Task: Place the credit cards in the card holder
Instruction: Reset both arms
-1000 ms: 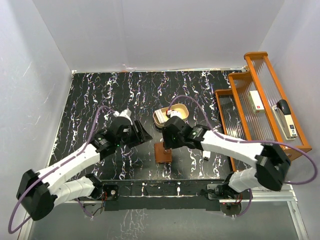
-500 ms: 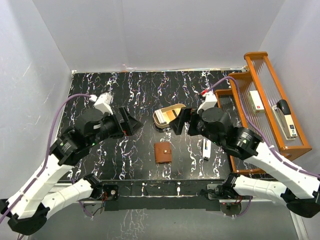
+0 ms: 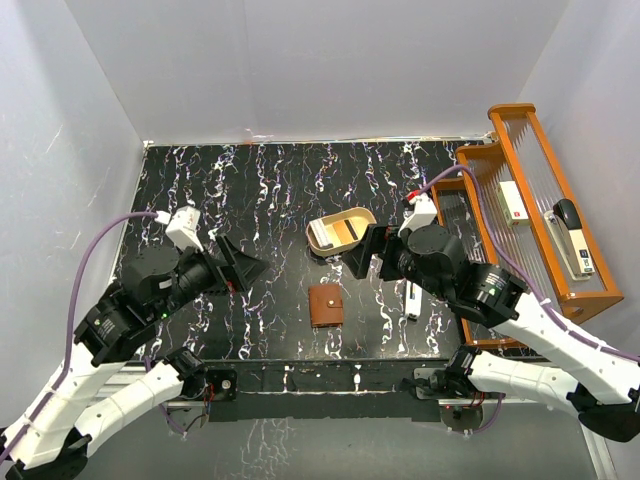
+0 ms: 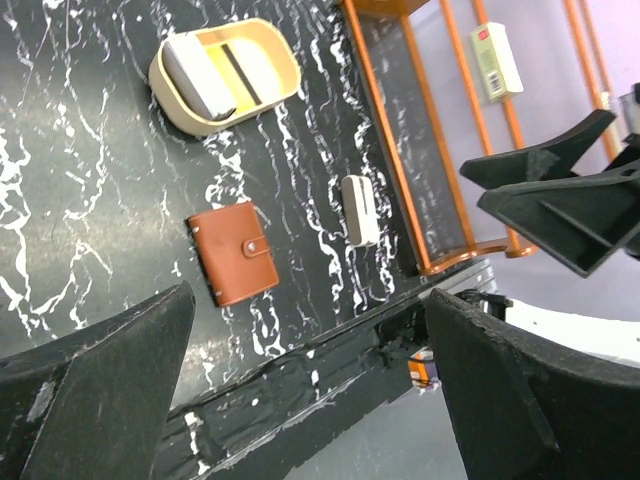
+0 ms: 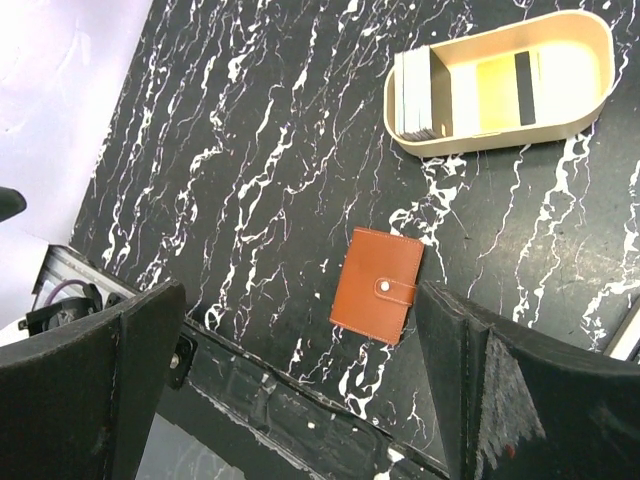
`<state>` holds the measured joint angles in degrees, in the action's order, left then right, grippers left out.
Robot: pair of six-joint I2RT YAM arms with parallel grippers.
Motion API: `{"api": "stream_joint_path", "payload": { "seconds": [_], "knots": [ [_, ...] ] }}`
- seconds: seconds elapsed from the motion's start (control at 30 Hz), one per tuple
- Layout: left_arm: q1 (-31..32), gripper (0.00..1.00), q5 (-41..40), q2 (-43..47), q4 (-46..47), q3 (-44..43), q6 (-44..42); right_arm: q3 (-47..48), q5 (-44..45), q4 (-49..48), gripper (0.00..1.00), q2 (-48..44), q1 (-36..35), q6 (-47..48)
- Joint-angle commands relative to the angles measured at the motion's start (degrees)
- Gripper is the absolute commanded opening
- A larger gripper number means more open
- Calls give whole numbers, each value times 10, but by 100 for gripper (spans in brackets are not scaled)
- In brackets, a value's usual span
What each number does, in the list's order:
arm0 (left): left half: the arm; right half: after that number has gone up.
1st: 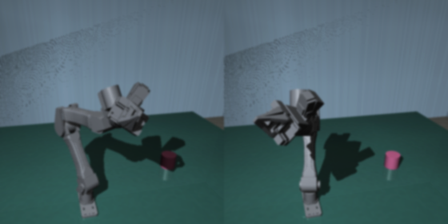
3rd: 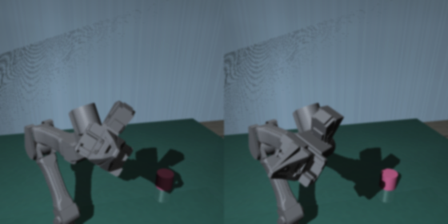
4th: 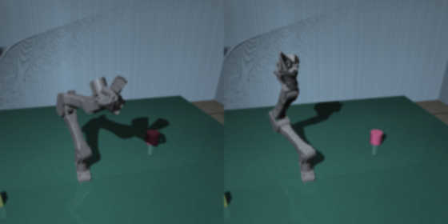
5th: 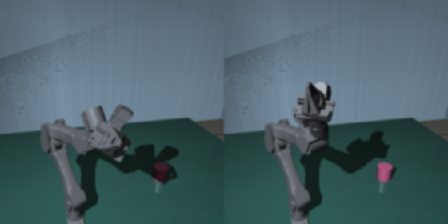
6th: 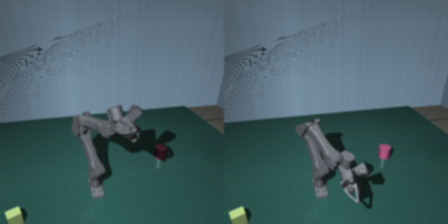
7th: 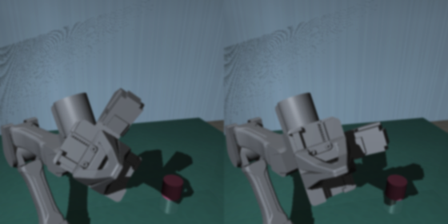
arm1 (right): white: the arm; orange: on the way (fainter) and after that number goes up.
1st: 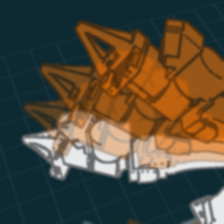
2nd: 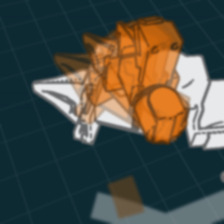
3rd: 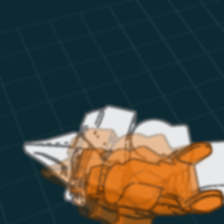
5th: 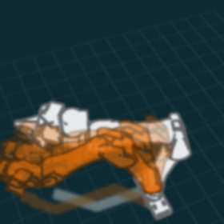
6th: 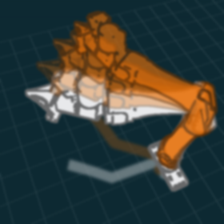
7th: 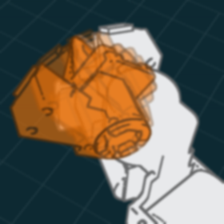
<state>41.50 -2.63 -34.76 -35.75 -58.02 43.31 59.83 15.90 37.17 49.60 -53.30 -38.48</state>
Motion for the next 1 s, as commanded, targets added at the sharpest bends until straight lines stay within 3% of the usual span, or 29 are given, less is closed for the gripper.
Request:
{"api": "stream_joint_path", "payload": {
  "seconds": [0.0, 0.97],
  "knots": [
    [2, 99, -8, 11, -14, 20, 5, 0, -4, -41, 98, -5, -2, -13],
    [2, 99, -19, 30, 15, 48, 21, -7, 1, -42, 98, -26, -2, -25]
  ]
}}
